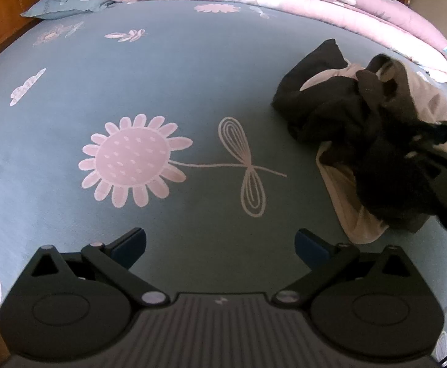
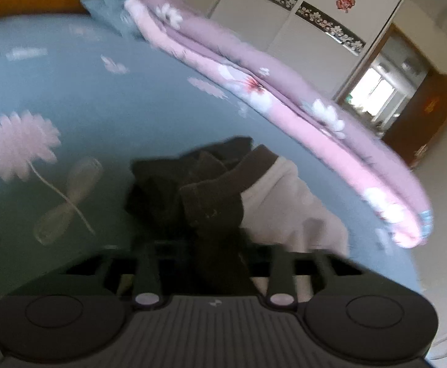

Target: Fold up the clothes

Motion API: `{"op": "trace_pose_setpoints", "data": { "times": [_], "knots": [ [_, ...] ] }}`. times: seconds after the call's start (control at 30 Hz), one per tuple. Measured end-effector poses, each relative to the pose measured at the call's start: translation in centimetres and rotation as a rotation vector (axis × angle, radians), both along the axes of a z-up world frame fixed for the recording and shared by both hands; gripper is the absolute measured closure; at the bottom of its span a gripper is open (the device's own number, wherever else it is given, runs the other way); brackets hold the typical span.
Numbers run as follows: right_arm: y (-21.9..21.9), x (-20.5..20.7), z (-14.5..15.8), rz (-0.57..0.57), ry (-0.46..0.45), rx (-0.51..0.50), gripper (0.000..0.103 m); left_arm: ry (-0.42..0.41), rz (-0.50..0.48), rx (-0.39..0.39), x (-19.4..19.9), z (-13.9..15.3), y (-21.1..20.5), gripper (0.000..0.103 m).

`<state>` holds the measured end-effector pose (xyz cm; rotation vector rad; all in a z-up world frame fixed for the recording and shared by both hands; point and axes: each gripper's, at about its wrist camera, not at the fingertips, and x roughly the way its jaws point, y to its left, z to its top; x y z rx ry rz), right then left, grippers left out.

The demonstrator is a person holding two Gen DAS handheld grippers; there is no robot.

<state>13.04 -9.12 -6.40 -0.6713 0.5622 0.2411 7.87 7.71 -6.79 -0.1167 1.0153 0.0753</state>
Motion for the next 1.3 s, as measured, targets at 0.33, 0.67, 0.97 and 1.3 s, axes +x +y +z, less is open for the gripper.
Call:
{"op": "trace_pose_setpoints", "data": {
  "times": [0.33, 0.67, 0.97, 1.3],
  "knots": [
    [-6.7, -4.0, 7.6, -0.069, -0.063, 0.218, 0.096, -0.072, -0.094, 0.048, 0.1, 1.7, -2.6, 0.001],
    [-12.8, -7.6, 11.4, -0.133, -0.067, 0.295, 0.096, -0.210, -0.326, 0.101, -0.7, 4.3, -8.4, 0.001],
    [-15.7, -10.0, 10.2, -0.184, -0.027, 0.359, 0.096, -0.350, -0.596, 0.323, -0.9, 3.4, -13.3, 0.002],
    [-17.4, -9.9, 9.8, -0.188, -0.016, 0.398, 0.096, -0.548, -0.951, 0.656, -1.9, 0.2, -18.8, 0.019]
  ]
}}
